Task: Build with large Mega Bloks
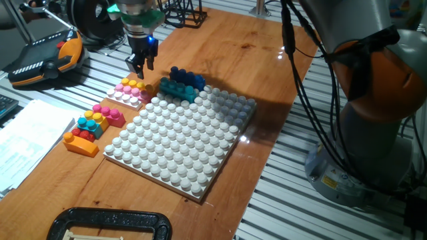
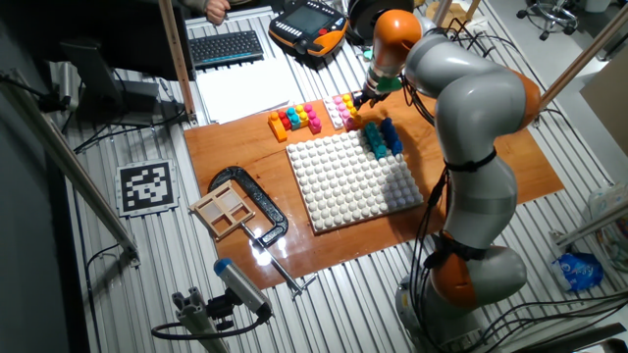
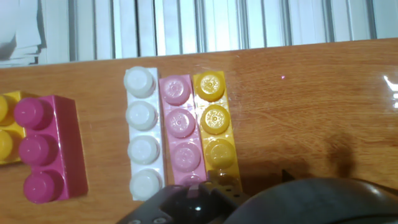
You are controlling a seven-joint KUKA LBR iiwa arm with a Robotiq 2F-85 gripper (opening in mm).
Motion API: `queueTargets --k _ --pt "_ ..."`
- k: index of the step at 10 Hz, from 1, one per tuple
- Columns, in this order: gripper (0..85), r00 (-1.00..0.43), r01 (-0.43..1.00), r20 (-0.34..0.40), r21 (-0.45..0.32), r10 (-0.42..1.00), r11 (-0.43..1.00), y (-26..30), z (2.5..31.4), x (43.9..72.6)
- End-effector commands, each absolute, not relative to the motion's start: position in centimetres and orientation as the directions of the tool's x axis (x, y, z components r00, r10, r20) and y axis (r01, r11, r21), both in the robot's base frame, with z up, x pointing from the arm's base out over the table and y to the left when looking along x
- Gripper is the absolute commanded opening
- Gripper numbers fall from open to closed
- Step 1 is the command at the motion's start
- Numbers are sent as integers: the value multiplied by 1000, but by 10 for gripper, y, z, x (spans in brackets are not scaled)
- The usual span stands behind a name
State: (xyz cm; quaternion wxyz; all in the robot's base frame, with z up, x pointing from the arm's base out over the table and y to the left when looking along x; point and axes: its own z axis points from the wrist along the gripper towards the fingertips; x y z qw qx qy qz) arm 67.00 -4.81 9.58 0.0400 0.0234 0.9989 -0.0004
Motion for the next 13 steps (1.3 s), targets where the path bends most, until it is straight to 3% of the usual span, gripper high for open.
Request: queueTargets --k 1,6,13 --pt "510 -994 54 -91 4 55 999 -41 90 677" --pt "510 -994 48 -98 4 48 999 -35 80 703" --pt "510 -993 24 -112 8 24 1000 -35 61 709"
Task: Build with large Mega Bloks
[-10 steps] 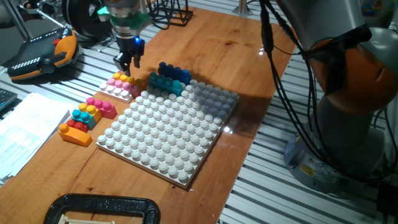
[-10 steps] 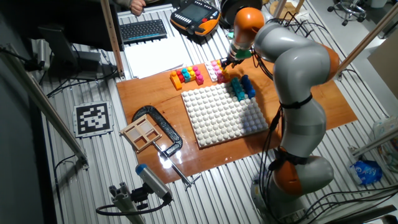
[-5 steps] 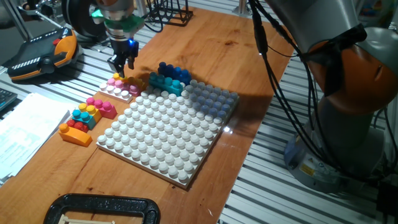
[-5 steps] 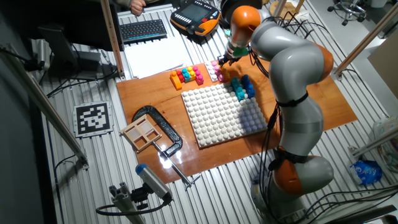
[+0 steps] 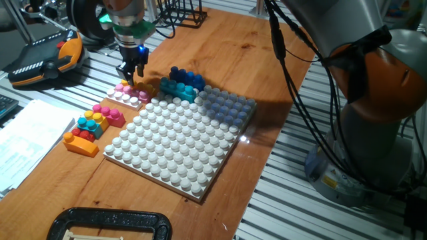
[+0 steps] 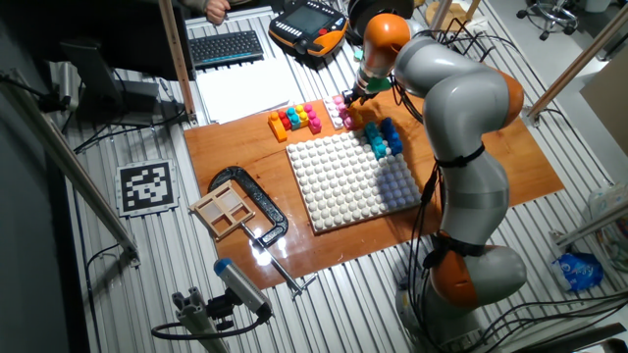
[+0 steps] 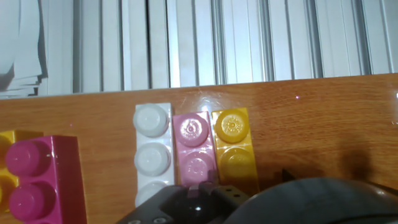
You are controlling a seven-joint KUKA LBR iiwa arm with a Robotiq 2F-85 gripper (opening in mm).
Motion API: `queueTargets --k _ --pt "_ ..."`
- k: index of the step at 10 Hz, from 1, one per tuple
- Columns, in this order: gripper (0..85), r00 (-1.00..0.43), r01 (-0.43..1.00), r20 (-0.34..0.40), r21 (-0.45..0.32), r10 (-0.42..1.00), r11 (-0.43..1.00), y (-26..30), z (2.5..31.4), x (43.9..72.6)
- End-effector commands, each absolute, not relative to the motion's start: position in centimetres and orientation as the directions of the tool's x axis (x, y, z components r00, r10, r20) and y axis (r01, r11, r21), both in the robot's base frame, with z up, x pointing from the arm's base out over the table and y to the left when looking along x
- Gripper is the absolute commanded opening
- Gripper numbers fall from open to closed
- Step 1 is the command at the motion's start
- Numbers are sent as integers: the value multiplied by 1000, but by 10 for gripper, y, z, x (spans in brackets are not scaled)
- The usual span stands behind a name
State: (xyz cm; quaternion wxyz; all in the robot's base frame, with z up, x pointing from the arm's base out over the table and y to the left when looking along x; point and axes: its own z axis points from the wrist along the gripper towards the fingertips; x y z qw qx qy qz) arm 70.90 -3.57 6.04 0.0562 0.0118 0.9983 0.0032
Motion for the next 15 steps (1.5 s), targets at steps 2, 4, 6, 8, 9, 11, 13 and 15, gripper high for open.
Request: queueTargets --k 2,4,6,8,9,11,13,15 --pt "510 -993 18 -115 12 19 1000 -36 55 710" --pt "340 -993 15 -120 14 16 1000 -36 50 710" --pt "340 -993 13 -121 14 15 1000 -35 48 710" --pt "340 -992 13 -126 14 15 1000 -35 45 710" --pt "340 -992 13 -127 14 15 1000 -35 44 710" --pt "340 -992 12 -129 10 13 1000 -34 45 709" --pt "0 -994 1 -114 0 1 1000 -32 51 709" --pt "0 -993 -2 -117 -26 -5 1000 -31 55 709"
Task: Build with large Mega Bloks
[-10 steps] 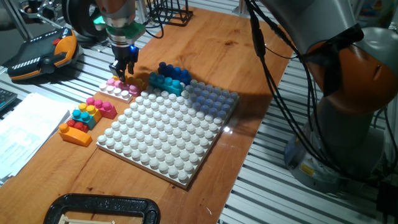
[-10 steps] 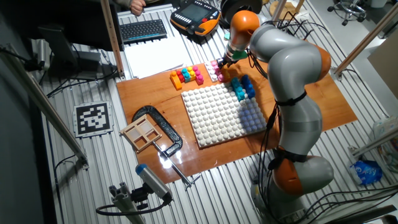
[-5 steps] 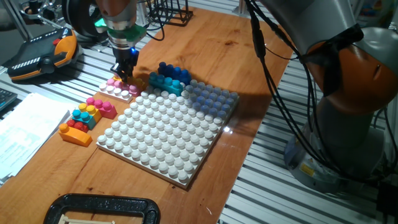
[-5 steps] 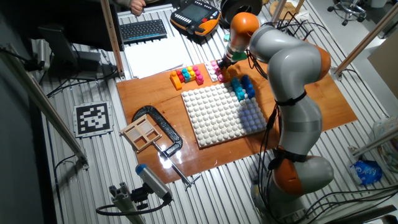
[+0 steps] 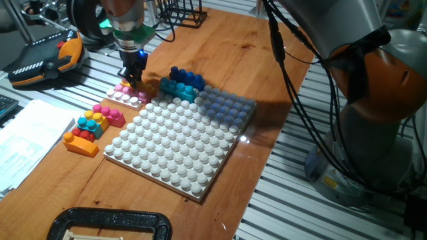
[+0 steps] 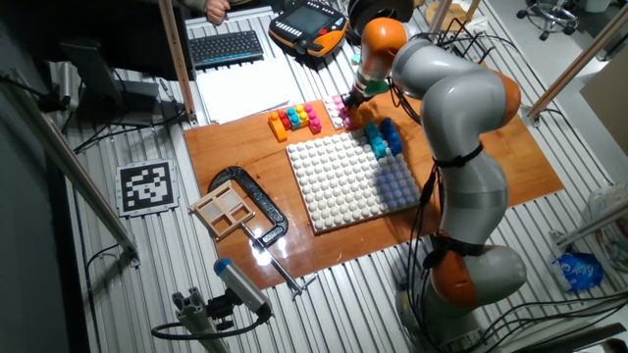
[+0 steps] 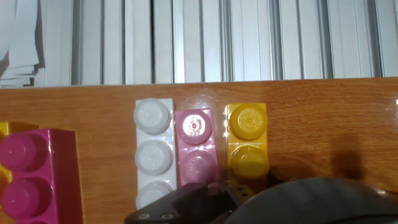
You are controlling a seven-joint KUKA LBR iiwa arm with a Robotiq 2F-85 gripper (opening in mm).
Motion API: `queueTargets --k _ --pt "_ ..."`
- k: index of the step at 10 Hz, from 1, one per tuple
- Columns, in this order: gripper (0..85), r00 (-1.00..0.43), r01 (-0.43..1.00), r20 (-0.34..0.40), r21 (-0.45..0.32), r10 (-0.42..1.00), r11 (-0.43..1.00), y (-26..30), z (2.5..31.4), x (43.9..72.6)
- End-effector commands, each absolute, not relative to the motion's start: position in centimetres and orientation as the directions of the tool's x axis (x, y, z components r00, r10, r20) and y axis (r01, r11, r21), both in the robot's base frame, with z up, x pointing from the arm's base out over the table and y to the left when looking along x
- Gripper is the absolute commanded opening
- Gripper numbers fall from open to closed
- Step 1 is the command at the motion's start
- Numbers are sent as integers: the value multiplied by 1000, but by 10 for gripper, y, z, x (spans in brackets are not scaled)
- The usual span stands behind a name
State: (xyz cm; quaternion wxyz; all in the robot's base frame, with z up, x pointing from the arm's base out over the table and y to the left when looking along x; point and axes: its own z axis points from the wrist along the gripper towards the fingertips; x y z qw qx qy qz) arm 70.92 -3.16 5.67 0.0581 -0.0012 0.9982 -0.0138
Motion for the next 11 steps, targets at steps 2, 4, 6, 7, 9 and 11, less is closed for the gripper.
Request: queueTargets --k 2,4,6,7,9,11 --pt "0 -994 13 -106 -29 10 999 -33 74 714" --pt "0 -997 25 -79 -15 24 1000 -35 92 713" --pt "0 -998 41 -55 -19 40 999 -34 108 702" --pt "0 -998 48 -46 -15 48 999 -34 115 695" --pt "0 -997 65 -46 -15 65 998 -30 119 678" --pt "0 -995 82 -48 -2 82 997 -27 118 666"
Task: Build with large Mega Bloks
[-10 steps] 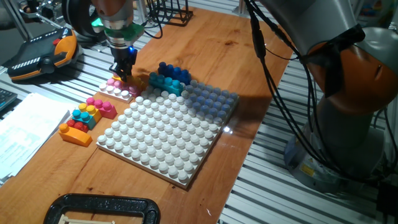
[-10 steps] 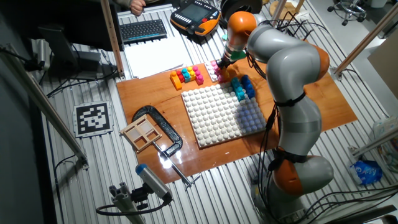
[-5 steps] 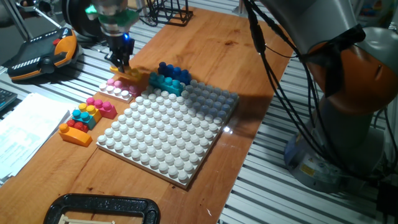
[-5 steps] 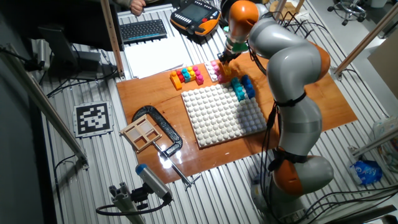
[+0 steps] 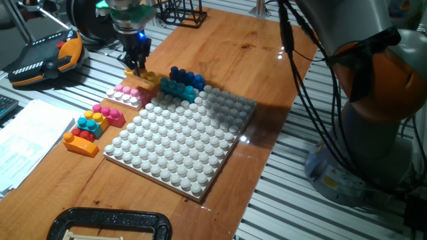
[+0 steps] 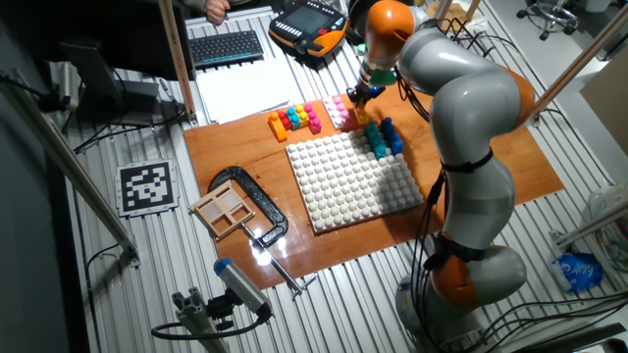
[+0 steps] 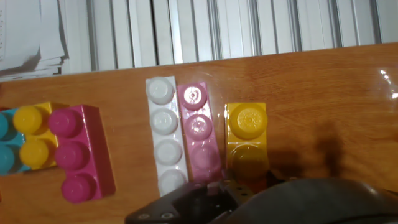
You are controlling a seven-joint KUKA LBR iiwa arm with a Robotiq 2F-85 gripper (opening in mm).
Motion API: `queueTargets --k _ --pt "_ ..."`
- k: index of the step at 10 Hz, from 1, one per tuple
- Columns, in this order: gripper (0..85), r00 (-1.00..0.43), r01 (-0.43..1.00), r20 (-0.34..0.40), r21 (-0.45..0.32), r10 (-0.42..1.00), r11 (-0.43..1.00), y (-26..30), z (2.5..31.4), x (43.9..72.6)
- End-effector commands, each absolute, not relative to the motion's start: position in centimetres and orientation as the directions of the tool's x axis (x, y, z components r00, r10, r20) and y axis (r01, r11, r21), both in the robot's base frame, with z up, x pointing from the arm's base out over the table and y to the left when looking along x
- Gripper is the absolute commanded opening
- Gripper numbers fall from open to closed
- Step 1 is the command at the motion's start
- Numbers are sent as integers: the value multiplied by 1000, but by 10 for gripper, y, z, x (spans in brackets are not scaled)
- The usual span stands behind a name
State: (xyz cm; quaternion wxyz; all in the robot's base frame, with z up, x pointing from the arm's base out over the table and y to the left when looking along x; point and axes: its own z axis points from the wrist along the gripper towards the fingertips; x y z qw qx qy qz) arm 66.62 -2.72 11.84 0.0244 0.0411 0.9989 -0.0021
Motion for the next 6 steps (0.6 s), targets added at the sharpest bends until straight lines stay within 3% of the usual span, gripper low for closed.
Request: queueTargets --k 1,6 --pt "0 -995 85 -53 -1 85 996 -27 118 666" --pt "0 -994 77 -70 33 80 996 -27 118 666"
